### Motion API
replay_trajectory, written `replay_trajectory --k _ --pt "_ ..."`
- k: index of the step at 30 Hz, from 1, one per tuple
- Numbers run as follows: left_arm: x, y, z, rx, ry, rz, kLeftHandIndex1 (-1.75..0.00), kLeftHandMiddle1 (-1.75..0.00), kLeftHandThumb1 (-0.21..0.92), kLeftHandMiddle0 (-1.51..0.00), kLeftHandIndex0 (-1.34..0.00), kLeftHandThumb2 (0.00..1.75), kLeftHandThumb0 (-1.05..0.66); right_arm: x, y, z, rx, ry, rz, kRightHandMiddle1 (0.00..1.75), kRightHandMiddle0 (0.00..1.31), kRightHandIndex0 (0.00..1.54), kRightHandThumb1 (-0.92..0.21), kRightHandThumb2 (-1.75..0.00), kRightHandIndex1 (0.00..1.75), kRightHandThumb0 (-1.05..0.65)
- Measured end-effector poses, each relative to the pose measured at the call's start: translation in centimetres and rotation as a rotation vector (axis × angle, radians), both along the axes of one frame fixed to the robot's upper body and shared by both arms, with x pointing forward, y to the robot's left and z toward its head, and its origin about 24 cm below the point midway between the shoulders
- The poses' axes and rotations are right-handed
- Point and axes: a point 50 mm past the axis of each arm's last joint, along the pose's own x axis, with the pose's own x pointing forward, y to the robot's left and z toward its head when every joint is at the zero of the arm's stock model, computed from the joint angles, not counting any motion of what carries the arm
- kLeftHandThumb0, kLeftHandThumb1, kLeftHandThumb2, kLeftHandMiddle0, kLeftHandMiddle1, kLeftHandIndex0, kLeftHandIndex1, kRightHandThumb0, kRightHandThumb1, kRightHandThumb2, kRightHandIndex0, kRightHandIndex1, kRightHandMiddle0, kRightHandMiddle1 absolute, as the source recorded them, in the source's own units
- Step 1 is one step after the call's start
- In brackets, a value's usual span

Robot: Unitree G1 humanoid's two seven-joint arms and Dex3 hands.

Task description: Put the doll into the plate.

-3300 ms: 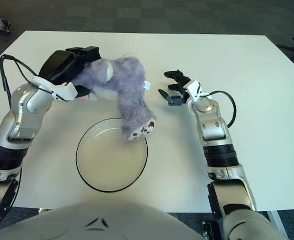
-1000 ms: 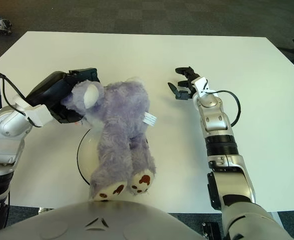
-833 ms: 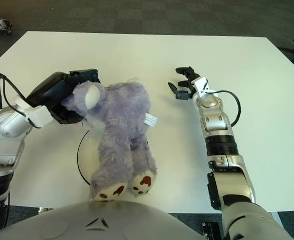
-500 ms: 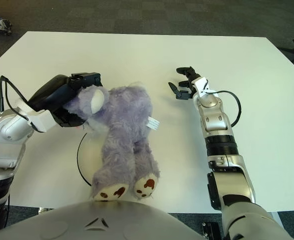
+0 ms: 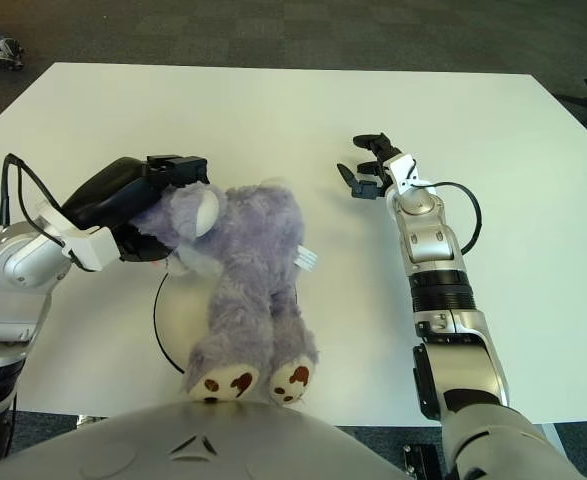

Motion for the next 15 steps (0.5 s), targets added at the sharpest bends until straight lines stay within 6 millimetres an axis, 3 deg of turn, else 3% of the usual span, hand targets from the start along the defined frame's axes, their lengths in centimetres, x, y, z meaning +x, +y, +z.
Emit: replay_trajectory --k 7,10,15 --pt "-0.07 0.00 -0.03 0.026 0.007 -0.003 -1.61 -1.74 -0.09 -0.93 -0.74 1.74 -0.01 -0.02 0.00 0.05 0.000 0.003 -0.004 0.74 0.00 0.04 -0.51 -0.96 1.04 -0.50" --pt "-0.09 0.03 -0.02 0.035 0.005 -0.004 -1.71 -1.75 0.07 -0.72 -0.65 1.59 -0.01 -0.04 0.01 0.08 0.000 0.005 -0.006 0.74 0.00 0.04 -0.50 -0.96 1.05 -0.49" --pt "-0.16 0.00 0.03 0.040 -0.003 -0.013 -1.74 -1.75 0.17 -0.62 -0.59 1.49 -0.01 -0.06 0.02 0.11 0.000 0.007 -0.007 0.73 0.00 0.05 -0.50 -0.97 1.05 -0.49"
